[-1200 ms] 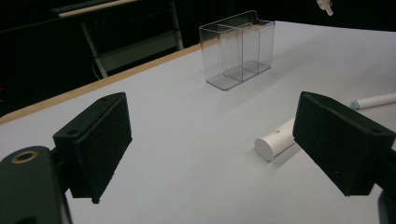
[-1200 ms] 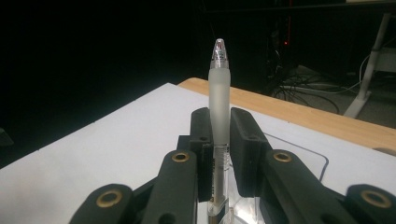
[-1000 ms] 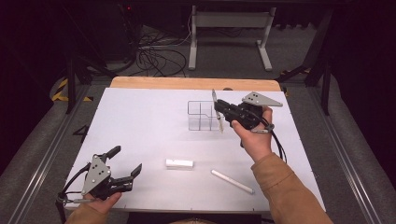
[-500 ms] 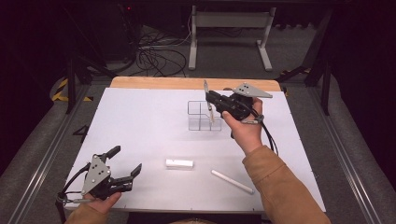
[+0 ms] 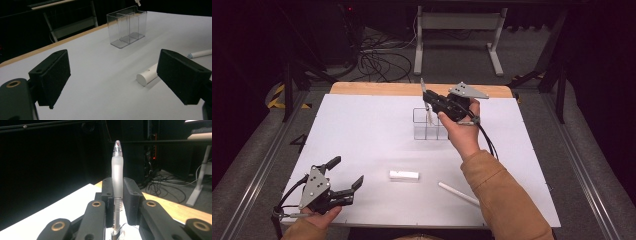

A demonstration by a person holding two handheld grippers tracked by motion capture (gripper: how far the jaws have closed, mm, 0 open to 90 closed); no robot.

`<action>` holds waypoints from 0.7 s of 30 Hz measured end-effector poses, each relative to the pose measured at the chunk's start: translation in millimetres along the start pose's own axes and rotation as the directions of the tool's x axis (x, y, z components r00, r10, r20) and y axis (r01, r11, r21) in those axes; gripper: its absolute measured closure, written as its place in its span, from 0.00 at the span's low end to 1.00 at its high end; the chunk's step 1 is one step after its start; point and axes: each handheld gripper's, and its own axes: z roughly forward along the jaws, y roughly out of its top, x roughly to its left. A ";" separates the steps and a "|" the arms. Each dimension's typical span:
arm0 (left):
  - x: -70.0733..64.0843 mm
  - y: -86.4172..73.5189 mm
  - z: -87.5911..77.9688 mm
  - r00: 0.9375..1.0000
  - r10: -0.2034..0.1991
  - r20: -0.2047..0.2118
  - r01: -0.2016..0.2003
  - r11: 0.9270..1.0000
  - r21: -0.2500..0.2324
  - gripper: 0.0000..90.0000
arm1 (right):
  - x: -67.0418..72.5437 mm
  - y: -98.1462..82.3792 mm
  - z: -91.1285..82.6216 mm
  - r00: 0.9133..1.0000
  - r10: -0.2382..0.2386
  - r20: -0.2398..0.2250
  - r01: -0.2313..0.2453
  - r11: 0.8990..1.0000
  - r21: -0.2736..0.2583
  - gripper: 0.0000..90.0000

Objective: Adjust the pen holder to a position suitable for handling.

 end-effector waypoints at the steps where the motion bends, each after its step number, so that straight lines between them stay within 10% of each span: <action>1: 0.0 0.0 0.0 1.000 0.001 -0.001 -0.001 1.000 0.000 0.14 | -0.7 -0.6 2.2 1.000 -0.001 0.000 0.001 1.000 -0.003 0.90; 21: 0.9 -0.3 -0.1 1.000 -0.001 0.002 0.001 1.000 0.001 0.14 | -8.1 -11.7 31.4 0.999 0.010 0.045 -0.008 0.998 -0.055 0.89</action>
